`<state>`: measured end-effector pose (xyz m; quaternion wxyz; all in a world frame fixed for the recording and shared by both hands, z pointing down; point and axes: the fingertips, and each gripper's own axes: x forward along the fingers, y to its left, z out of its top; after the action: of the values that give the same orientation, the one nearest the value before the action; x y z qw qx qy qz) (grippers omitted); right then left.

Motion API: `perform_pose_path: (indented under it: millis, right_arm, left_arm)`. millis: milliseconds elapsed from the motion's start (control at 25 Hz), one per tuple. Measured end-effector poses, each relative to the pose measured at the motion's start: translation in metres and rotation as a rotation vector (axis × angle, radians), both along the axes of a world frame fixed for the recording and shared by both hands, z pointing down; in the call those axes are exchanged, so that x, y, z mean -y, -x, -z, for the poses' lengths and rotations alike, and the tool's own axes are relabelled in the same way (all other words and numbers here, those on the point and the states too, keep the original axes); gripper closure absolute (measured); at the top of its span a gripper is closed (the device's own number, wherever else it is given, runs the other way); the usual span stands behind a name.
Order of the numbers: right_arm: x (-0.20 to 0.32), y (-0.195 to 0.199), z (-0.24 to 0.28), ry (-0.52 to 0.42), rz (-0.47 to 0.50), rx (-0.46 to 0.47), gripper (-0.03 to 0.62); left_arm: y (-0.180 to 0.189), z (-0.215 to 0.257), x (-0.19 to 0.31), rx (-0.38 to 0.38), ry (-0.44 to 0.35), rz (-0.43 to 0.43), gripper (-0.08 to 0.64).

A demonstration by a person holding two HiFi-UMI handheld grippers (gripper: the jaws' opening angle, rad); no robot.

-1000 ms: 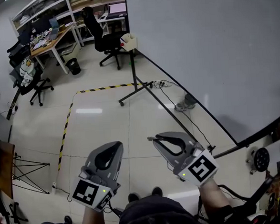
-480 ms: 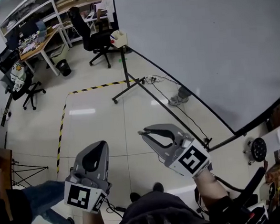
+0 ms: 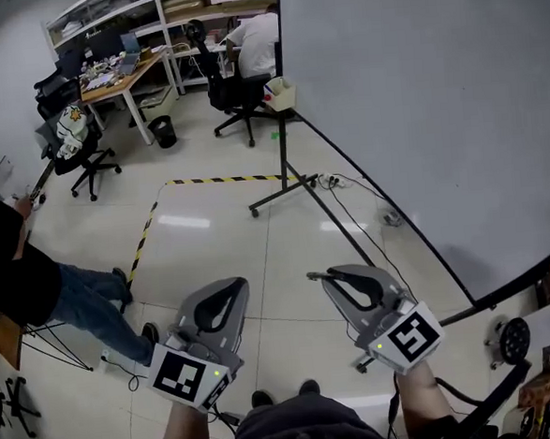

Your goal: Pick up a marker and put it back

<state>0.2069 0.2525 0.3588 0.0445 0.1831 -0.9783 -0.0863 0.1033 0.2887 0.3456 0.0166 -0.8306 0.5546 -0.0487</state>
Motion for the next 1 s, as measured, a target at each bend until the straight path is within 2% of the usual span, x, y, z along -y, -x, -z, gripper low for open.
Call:
perform_pose_path:
  millis: [200,440,600,760,1000]
  right_arm:
    - [-0.003,-0.005,0.005,0.009,-0.025,0.038,0.552]
    - [0.0,-0.038,0.008,0.0,-0.021,0.053,0.552]
    - [0.002,-0.053,0.009,-0.002,-0.024,0.063,0.552]
    - [0.003,-0.063,0.012,-0.001,-0.018,0.07,0.552]
    - [0.007,-0.07,0.004,0.044,-0.034,0.093,0.552]
  left_arm:
    - [0.002,0.01,-0.005,-0.003,-0.022,-0.005,0.554]
    - [-0.03,0.029,-0.001,0.032,-0.079,0.02,0.555]
    - [-0.053,0.03,0.0,0.019,-0.076,-0.025,0.554]
    - [-0.057,0.032,0.004,0.03,-0.079,0.021,0.554]
    - [-0.057,0.026,0.001,0.047,-0.038,0.034,0.554]
